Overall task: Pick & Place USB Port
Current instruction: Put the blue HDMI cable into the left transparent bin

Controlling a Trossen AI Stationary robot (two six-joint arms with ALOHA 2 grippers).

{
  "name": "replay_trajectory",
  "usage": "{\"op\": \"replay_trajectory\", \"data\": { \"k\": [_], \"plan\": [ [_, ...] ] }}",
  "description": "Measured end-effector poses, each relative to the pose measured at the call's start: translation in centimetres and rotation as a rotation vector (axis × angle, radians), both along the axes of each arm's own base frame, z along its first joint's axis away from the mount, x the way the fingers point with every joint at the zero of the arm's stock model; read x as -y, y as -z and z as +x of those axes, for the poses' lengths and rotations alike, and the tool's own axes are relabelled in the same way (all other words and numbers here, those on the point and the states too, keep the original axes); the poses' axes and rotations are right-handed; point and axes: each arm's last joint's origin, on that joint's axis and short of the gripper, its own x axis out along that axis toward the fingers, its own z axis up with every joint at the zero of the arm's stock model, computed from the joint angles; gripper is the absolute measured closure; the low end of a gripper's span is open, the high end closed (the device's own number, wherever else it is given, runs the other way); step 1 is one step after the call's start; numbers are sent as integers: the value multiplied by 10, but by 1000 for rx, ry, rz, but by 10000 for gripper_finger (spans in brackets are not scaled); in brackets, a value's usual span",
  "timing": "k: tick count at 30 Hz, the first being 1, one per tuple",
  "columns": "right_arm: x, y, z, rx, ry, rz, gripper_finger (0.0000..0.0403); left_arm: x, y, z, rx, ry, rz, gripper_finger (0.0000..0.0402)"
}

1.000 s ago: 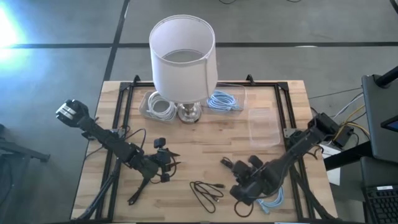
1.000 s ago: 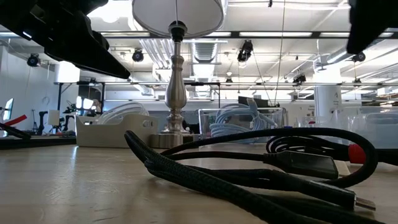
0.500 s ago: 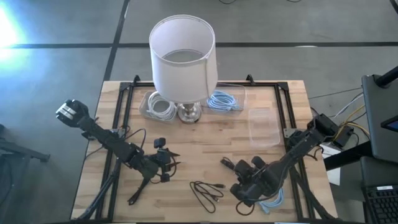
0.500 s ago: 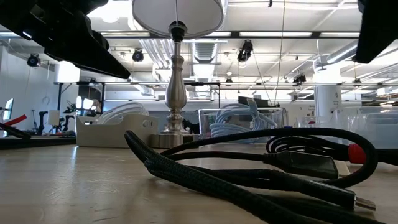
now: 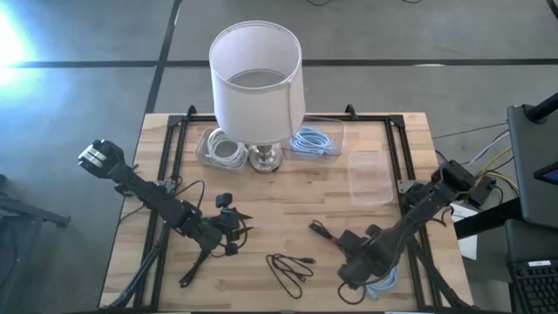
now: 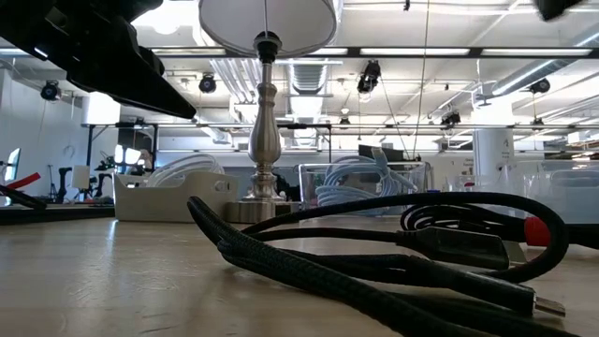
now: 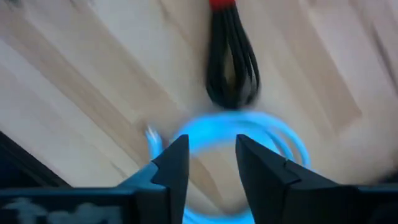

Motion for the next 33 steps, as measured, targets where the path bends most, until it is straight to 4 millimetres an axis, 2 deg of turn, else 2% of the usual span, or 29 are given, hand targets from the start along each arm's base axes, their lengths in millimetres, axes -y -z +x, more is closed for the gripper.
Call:
{"op": "replay_trajectory", "data": {
  "k": [5,9,17,23,29,33],
  "plan": [
    [-2,11,-14,-113,-60,15,242,0,0,0,0,0,0,257],
    [5,27,-24,-185,-81,-11,224,0,0,0,0,0,0,257],
    [24,66,-48,-384,-115,11,218,0,0,0,0,0,0,257],
    [26,85,-50,-335,-169,93,218,0,0,0,0,0,0,257],
    [32,94,-56,-336,-171,89,219,0,0,0,0,0,0,257],
    [32,95,-56,-329,-189,93,246,1,-1,0,-7,25,-27,257]
  ]
}}
